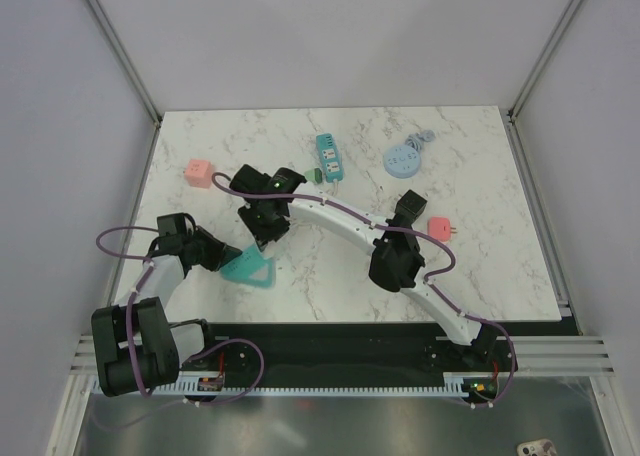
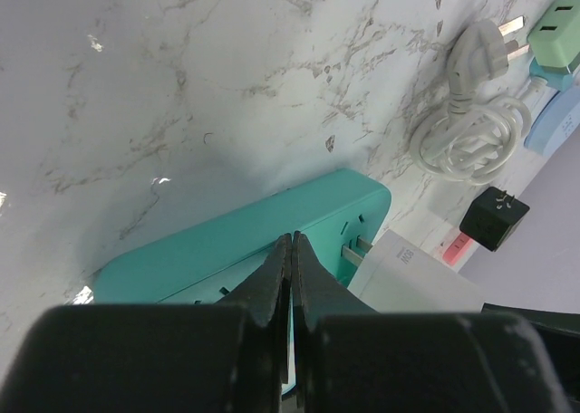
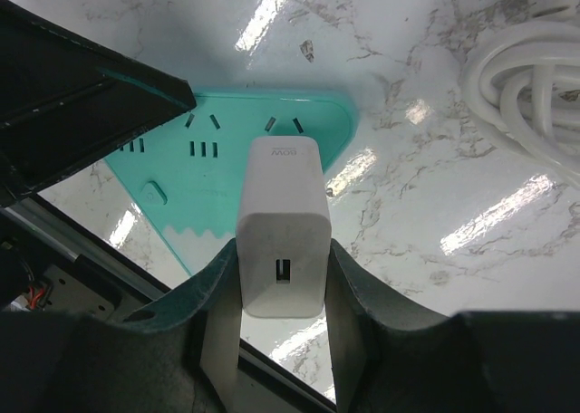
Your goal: Insert the plug
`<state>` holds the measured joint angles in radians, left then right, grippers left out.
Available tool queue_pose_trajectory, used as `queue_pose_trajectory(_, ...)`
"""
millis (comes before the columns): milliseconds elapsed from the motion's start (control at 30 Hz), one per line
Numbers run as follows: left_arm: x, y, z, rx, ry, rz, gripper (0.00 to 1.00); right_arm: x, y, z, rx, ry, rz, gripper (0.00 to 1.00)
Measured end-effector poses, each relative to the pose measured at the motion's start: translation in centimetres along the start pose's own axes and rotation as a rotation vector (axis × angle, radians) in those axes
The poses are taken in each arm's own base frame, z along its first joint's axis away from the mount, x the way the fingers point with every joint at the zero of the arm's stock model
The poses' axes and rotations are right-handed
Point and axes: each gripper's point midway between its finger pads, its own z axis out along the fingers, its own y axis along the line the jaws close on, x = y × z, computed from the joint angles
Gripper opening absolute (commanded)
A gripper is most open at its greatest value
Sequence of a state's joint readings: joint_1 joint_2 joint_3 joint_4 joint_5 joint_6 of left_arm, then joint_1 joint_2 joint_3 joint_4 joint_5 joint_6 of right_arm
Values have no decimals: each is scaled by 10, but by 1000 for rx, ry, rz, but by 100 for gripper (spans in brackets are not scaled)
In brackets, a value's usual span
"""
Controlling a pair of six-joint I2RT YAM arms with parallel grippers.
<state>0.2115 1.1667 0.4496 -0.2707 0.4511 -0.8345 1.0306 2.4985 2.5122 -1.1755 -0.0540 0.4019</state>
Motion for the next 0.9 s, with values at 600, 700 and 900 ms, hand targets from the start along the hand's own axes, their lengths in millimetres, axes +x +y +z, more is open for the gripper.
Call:
queue_pose_trajectory(600, 1, 0, 0, 1, 3, -1, 2, -20, 10, 10, 1, -108, -62, 0)
queue_pose_trajectory(700, 0, 0, 0, -1, 2, -3, 2, -23, 12, 12, 27, -136, -85, 0)
queue_pose_trajectory(900, -10, -2, -3, -45, -3, -29, 2, -18, 16, 12, 114, -190, -156, 0)
